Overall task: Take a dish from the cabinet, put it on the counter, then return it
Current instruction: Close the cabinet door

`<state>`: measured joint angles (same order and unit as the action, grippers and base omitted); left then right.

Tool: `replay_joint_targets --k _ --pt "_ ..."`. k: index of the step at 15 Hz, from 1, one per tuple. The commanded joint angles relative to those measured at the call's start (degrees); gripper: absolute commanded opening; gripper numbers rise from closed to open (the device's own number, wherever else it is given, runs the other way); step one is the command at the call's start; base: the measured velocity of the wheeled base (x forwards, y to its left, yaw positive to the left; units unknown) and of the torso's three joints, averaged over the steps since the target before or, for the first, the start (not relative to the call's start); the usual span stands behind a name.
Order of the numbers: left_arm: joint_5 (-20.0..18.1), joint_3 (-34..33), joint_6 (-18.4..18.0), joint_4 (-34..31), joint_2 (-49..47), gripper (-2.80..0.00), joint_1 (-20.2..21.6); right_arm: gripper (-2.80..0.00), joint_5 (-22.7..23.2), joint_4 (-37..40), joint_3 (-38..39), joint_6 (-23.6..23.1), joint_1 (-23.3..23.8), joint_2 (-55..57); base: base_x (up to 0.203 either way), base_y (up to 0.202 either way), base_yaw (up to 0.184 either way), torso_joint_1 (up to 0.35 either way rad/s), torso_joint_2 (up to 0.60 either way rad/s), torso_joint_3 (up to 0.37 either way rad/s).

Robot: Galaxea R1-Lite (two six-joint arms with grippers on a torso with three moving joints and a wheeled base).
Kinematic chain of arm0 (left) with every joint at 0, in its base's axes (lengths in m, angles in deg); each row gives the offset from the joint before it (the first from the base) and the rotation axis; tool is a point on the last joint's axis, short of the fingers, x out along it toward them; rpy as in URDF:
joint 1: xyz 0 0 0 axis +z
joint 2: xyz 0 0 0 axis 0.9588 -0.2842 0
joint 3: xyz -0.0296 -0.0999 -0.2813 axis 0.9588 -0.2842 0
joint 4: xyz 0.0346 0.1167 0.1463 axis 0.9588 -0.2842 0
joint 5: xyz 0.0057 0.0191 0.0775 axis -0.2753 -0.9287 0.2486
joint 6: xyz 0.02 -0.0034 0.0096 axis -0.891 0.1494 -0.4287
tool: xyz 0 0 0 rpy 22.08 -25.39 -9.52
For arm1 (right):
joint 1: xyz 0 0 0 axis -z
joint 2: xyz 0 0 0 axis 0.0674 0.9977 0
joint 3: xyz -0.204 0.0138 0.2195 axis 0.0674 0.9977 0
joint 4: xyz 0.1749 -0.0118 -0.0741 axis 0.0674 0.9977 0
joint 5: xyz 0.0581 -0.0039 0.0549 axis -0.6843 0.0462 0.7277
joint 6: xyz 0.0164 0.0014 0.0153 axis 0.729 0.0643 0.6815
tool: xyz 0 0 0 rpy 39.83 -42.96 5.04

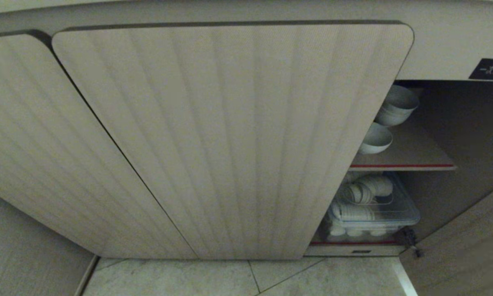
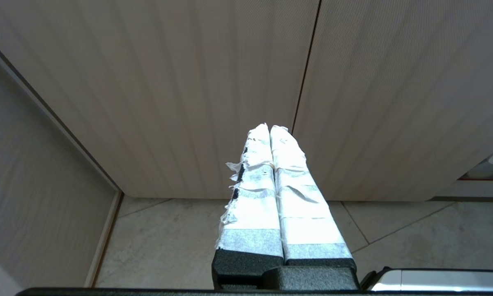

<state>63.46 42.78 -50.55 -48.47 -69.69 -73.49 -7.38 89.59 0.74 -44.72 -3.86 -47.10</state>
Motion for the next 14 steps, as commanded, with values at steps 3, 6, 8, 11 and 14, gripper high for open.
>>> replay_joint_targets --k 3,6,8,11,14 --pt "0.00 0.00 0.01 0.02 0.02 -2.80 0.00 -2.80 0.00 0.00 0.00 0.02 0.00 0.07 0.000 0.000 0.000 0.000 0.00 0.000" --pt "0.00 0.00 0.01 0.02 0.02 -2.80 0.00 -2.80 0.00 0.00 0.00 0.02 0.00 0.07 0.000 0.000 0.000 0.000 0.00 0.000" --pt "0.00 0.00 0.01 0.02 0.02 -2.80 0.00 -2.80 0.00 0.00 0.00 0.02 0.00 0.07 -0.109 0.000 0.002 0.005 0.00 -0.005" --pt "0.00 0.00 0.01 0.02 0.02 -2.80 0.00 -2.80 0.00 0.00 0.00 0.02 0.00 0.07 -0.197 0.000 0.000 0.001 0.00 0.004" --pt "0.00 0.00 0.01 0.02 0.02 -2.80 0.00 -2.80 0.00 0.00 0.00 0.02 0.00 0.07 -0.194 0.000 0.000 0.000 0.00 0.003"
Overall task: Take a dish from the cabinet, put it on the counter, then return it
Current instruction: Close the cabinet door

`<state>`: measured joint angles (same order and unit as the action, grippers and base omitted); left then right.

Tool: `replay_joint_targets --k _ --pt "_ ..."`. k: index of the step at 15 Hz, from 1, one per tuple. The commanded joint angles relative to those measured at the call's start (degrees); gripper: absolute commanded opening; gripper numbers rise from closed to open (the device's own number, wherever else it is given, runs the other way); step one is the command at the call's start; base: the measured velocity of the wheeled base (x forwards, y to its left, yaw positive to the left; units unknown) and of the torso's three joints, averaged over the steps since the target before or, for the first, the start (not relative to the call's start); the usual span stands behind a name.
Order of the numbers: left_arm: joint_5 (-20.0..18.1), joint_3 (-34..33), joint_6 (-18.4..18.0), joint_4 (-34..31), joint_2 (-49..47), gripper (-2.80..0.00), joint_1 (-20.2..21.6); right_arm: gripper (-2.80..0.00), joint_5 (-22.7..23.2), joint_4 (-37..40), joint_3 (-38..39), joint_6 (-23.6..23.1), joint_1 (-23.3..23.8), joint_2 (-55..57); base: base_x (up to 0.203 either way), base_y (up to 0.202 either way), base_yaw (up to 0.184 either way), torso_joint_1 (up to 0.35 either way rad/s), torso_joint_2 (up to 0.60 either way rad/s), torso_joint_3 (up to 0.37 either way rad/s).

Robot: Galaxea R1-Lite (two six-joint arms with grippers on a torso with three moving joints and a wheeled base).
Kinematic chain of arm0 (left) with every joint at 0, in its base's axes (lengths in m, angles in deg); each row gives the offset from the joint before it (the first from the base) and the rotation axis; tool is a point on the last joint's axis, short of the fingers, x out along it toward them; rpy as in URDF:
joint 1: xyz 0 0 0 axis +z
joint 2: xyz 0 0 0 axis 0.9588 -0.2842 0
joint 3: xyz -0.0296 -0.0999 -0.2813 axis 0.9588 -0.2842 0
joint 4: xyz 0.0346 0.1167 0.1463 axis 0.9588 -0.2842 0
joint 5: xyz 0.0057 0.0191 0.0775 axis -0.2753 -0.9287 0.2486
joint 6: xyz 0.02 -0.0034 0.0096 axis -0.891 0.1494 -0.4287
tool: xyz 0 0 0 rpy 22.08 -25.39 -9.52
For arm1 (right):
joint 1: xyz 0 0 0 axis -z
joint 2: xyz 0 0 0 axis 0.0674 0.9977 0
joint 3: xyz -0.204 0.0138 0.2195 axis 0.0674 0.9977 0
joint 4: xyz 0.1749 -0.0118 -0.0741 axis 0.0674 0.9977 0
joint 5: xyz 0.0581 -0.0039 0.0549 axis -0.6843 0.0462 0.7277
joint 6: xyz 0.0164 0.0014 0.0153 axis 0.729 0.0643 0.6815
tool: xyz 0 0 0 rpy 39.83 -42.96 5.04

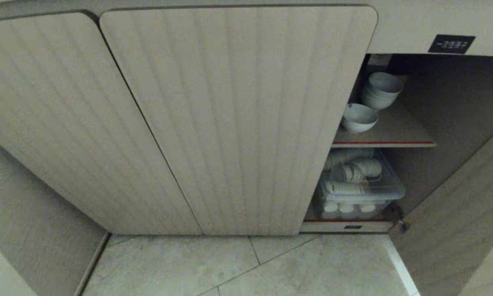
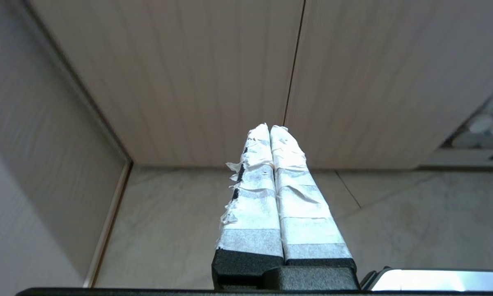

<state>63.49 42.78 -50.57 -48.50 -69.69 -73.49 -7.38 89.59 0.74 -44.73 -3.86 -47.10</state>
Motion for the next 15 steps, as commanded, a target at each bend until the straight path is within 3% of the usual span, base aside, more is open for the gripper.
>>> replay_joint_targets --k 1,15 --pt "-0.02 0.00 0.03 0.04 0.02 -2.80 0.00 -2.80 0.00 0.00 0.00 0.03 0.00 0.07 -0.192 0.000 -0.003 -0.001 0.00 0.001" --pt "-0.02 0.00 0.03 0.04 0.02 -2.80 0.00 -2.80 0.00 0.00 0.00 0.03 0.00 0.07 -0.191 0.000 0.001 0.001 0.00 0.003"
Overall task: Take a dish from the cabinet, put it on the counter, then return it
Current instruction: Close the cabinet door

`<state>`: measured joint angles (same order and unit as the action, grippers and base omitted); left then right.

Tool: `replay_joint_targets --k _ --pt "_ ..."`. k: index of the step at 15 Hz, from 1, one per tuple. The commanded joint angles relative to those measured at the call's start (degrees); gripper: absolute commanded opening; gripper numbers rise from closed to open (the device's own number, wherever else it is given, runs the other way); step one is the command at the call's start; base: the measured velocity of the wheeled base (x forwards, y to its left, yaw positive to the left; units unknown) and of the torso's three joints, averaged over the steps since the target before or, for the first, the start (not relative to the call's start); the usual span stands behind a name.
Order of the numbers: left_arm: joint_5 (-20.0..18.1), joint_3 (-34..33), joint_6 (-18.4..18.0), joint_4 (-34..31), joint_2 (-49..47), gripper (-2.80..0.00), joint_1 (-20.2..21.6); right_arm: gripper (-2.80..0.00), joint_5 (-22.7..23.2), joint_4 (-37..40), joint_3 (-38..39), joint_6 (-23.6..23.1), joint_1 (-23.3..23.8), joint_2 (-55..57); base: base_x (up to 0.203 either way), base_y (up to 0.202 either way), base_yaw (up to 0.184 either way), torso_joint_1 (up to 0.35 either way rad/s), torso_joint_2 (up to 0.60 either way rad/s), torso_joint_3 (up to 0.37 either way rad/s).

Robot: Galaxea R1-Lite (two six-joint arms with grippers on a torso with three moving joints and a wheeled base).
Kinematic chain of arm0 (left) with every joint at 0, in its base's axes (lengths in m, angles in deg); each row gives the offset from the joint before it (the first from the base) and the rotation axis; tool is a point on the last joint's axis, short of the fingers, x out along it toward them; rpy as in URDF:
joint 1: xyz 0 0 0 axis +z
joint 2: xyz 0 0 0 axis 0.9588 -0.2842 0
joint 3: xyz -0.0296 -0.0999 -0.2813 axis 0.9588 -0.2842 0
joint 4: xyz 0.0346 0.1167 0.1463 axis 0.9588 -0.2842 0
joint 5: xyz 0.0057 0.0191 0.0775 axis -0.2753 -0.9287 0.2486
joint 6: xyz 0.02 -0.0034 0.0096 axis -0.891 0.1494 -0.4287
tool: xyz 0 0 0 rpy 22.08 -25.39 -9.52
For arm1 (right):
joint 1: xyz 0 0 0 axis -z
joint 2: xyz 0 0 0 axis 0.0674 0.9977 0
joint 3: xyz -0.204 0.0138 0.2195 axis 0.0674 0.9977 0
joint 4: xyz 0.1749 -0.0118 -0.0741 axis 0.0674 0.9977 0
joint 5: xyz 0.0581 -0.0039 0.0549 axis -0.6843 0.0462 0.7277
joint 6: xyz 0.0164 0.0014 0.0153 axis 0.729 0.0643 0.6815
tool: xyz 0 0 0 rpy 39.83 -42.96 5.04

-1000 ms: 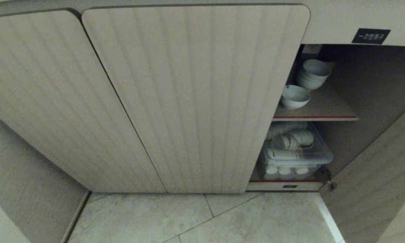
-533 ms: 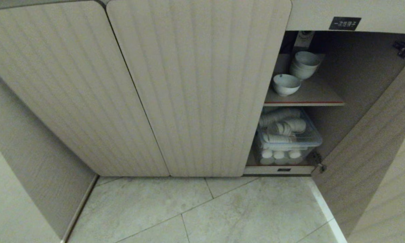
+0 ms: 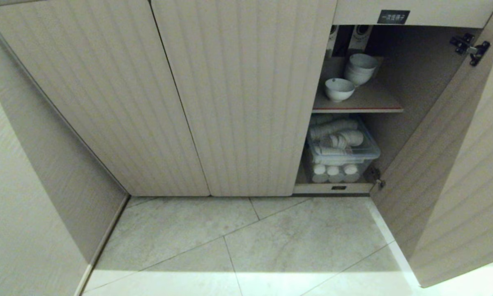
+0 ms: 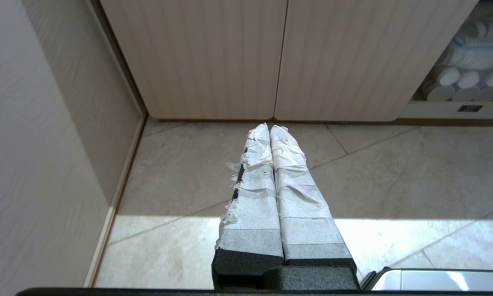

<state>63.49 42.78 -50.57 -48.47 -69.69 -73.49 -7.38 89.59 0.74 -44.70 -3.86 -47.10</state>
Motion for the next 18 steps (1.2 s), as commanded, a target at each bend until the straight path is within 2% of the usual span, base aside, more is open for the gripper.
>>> replay_joint_targets --k 1,18 --pt "-0.02 0.00 0.03 0.02 0.02 -2.80 0.00 -2.80 0.00 0.00 0.00 0.00 0.00 0.07 -0.070 0.000 -0.006 0.002 0.00 0.006" --pt "-0.02 0.00 0.03 0.02 0.02 -2.80 0.00 -2.80 0.00 0.00 0.00 0.00 0.00 0.07 0.000 0.000 0.000 0.000 0.00 0.000"
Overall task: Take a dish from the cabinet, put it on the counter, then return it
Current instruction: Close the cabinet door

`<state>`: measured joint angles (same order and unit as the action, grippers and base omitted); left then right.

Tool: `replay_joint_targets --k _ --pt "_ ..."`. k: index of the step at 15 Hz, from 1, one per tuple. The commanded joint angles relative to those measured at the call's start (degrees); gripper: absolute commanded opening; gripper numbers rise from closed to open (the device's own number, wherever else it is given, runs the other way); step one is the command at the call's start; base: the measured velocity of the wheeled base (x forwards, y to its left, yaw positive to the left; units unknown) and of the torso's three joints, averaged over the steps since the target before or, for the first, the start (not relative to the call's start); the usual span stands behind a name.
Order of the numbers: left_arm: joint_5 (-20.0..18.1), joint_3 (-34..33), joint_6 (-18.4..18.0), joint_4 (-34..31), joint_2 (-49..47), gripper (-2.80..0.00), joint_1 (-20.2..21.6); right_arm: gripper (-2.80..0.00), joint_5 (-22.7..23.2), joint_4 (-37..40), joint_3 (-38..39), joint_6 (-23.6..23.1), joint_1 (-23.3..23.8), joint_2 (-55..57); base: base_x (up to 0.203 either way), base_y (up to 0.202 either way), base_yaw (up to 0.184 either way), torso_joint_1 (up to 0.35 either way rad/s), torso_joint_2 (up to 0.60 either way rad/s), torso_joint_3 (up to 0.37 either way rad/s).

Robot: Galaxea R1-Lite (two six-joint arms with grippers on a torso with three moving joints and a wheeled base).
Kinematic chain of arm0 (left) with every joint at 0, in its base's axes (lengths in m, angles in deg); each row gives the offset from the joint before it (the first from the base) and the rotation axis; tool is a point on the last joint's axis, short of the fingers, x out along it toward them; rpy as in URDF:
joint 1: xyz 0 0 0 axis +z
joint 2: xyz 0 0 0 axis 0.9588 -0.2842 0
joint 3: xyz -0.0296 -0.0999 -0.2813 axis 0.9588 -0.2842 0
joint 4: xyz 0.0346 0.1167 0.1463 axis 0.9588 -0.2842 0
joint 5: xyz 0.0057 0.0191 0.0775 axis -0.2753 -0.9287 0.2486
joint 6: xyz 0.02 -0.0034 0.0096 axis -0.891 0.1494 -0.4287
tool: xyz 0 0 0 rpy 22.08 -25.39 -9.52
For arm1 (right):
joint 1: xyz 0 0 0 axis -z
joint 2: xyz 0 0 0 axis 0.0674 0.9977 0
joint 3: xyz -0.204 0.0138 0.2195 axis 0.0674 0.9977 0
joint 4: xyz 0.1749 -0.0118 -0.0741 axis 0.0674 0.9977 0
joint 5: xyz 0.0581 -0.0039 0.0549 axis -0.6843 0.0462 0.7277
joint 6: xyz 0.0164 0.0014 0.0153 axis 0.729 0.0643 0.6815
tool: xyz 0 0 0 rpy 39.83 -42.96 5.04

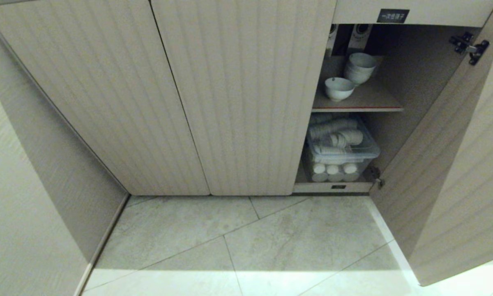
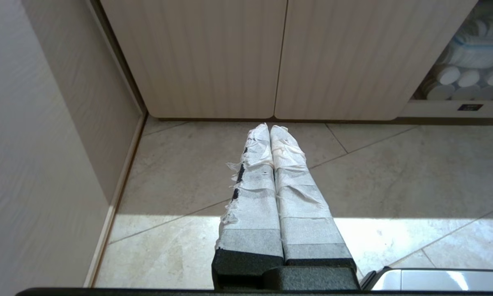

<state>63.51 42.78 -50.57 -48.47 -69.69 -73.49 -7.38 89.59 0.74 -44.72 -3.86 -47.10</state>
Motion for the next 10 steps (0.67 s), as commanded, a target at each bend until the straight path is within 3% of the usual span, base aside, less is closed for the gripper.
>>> replay_joint_targets --k 1,4,10 --pt "-0.04 0.00 0.03 0.02 0.02 -2.80 0.00 -2.80 -0.01 0.00 0.00 0.02 0.00 0.07 0.000 0.000 0.000 0.000 0.00 0.000" --pt "-0.04 0.00 0.03 0.02 0.02 -2.80 0.00 -2.80 -0.01 0.00 0.00 0.02 0.00 0.07 0.000 -0.024 -0.003 0.000 0.00 0.001" --pt "-0.04 0.00 0.03 0.02 0.02 -2.80 0.00 -2.80 -0.01 0.00 0.00 0.02 0.00 0.07 0.000 -0.185 0.000 0.004 0.00 0.002"
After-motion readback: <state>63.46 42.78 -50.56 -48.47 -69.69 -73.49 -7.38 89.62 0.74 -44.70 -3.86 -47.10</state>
